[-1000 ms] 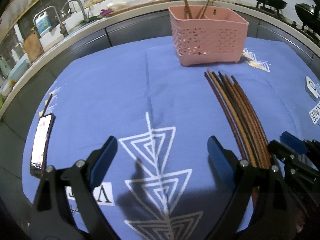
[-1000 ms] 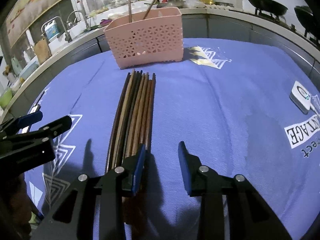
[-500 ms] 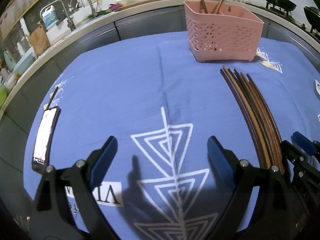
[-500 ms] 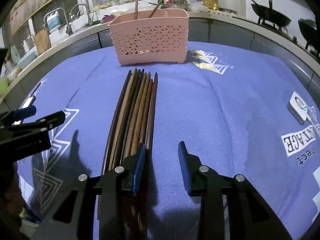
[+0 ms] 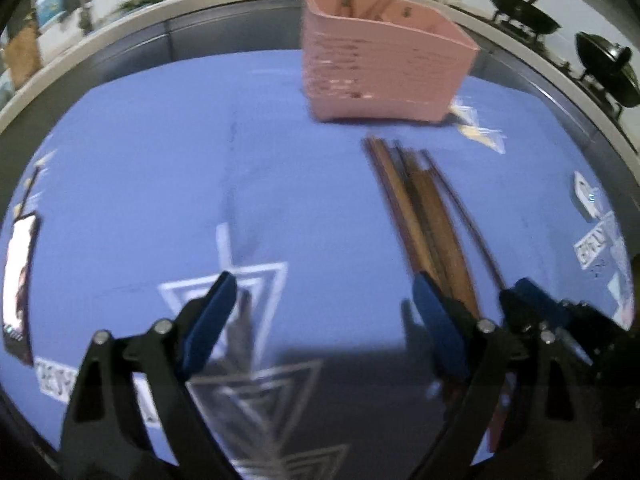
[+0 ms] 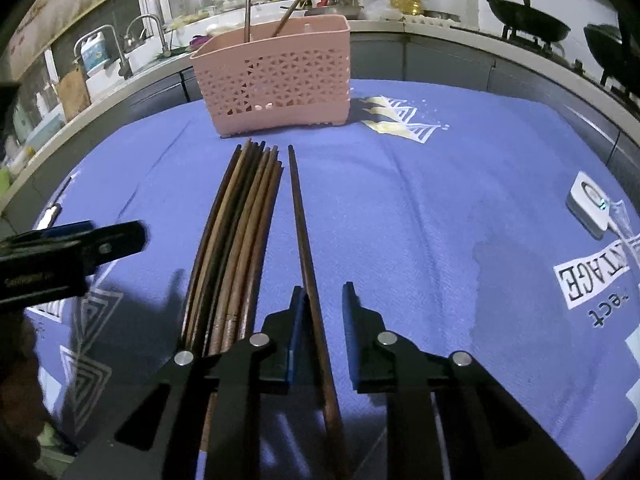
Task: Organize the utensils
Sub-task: 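Close the left tool on a chopstick while the right tool grasps another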
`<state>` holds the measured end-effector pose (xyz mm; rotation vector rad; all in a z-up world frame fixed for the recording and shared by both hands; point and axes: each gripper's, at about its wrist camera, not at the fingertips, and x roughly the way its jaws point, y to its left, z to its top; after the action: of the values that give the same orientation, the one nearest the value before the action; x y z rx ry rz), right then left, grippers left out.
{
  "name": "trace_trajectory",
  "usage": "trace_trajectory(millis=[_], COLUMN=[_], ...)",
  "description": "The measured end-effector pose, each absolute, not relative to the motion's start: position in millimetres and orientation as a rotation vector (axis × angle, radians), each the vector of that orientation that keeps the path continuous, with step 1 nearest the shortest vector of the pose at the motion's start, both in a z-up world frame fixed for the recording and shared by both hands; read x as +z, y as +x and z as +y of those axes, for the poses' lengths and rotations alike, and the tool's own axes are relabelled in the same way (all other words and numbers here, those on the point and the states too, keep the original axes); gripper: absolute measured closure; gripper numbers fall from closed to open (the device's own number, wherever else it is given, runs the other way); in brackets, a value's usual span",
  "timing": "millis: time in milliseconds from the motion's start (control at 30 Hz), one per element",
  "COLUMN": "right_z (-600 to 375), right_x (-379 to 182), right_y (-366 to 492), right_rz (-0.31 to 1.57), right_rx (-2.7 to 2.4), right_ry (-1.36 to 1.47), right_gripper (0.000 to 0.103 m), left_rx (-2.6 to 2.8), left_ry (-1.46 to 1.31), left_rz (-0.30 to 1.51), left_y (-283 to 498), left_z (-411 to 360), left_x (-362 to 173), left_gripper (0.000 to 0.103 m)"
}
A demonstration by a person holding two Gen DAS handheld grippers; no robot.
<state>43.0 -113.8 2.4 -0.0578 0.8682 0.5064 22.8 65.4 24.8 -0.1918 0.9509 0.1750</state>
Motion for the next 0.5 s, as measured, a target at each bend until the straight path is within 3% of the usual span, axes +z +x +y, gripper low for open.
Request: trace_trajectory(millis=[100, 200, 500], right_z=[-117, -119, -115], right_x=[5, 5, 0], right_y=[43, 43, 44], right_rz=[0.857, 0.86, 0.866], right_rx=[0.508, 0.513, 0.544], right_ry=[-0.051, -0.044, -0.041], right_gripper=[0.083, 0.083, 0.083], left_rx=[0.154, 0.148, 0.163], left_ry=[-0.158, -0.132, -0.053], left_rz=[0.969, 1.001, 0.996], left_y=[37, 47, 50], left_z=[52, 43, 28], left_x=[20, 12, 6], left_gripper=[0.038, 0.044, 0.045])
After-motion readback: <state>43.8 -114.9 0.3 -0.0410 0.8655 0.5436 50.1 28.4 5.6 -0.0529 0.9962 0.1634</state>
